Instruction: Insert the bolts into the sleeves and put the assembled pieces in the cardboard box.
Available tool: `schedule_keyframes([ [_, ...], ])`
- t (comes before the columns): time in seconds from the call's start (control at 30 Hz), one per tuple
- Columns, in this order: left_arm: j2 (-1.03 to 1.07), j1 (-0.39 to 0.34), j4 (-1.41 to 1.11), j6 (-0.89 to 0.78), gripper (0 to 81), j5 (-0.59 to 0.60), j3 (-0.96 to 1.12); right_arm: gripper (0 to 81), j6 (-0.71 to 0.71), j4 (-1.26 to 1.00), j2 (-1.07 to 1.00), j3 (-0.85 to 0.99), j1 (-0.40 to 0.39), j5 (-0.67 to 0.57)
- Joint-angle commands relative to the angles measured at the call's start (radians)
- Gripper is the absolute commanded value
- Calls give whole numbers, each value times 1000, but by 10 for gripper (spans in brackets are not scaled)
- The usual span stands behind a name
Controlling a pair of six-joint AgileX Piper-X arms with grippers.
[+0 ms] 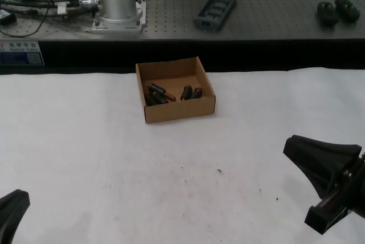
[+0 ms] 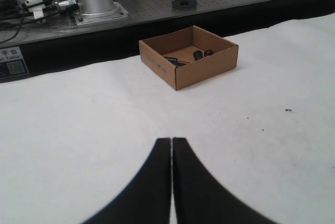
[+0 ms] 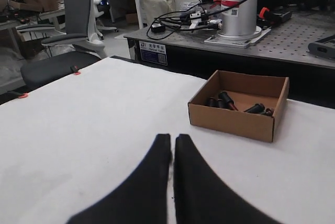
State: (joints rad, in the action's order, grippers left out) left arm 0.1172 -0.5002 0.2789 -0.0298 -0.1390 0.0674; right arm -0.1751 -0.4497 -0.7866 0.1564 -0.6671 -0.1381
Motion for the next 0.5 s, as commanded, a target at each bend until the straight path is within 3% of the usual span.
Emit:
schedule_keyframes([
  [0.0,-8,0,-5,-20,6,-6,4,43,-56,-55,7,-4,-2,65],
  [0.47,-8,0,-5,-46,6,-6,-1,43,-56,-49,7,-4,-2,61],
])
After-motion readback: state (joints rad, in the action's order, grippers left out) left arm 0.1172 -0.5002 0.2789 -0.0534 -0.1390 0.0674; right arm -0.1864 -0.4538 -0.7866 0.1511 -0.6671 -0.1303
